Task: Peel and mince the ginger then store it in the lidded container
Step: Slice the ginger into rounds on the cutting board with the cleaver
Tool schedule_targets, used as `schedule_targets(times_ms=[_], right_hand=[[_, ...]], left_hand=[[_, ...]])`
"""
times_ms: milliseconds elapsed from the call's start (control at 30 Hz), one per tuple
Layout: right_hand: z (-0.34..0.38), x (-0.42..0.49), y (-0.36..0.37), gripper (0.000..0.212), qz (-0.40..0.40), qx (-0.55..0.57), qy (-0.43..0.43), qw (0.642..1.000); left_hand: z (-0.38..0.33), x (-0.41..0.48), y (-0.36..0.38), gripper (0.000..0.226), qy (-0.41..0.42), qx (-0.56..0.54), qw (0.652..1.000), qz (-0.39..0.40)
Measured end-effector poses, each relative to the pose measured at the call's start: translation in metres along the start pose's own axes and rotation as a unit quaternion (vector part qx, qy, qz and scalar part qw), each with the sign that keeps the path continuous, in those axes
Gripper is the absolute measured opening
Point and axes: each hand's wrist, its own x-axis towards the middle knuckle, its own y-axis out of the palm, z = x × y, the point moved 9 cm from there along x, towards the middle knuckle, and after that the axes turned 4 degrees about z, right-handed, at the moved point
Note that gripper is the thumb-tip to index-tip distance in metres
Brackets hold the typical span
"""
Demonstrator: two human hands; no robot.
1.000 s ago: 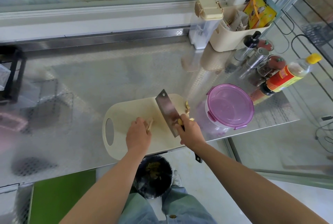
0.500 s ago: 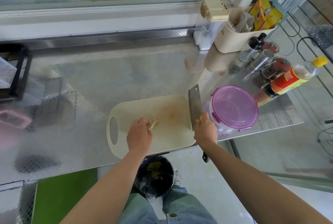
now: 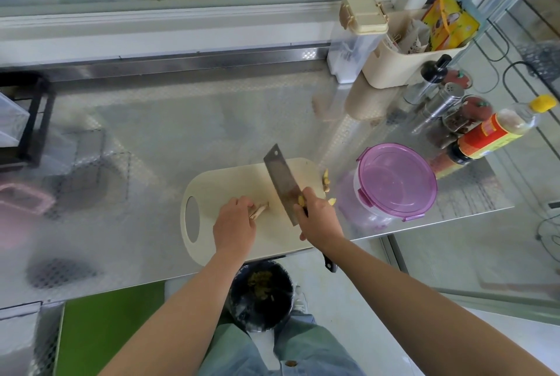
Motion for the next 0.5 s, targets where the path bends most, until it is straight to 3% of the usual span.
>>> schedule_targets(times_ms=[200, 333, 500], right_hand=[[0.014, 0.004, 0.018, 0.008, 0.027, -0.092, -0.002, 0.995], [0.005, 0.004, 0.015, 0.006, 0.021, -0.059, 0.016, 0.998], [-0.031, 0.007, -0.007, 0.010, -0.044, -0.003, 0.087, 0.995]], left_hand=[[-0.008, -0.001, 0.002, 0.035, 0.041, 0.023, 0.999, 0.004], [-0.009, -0.001, 0.002, 0.031, 0.054, 0.030, 0.998, 0.004], [-0.009, -0.002, 0.001, 0.031, 0.058, 0.017, 0.998, 0.000]])
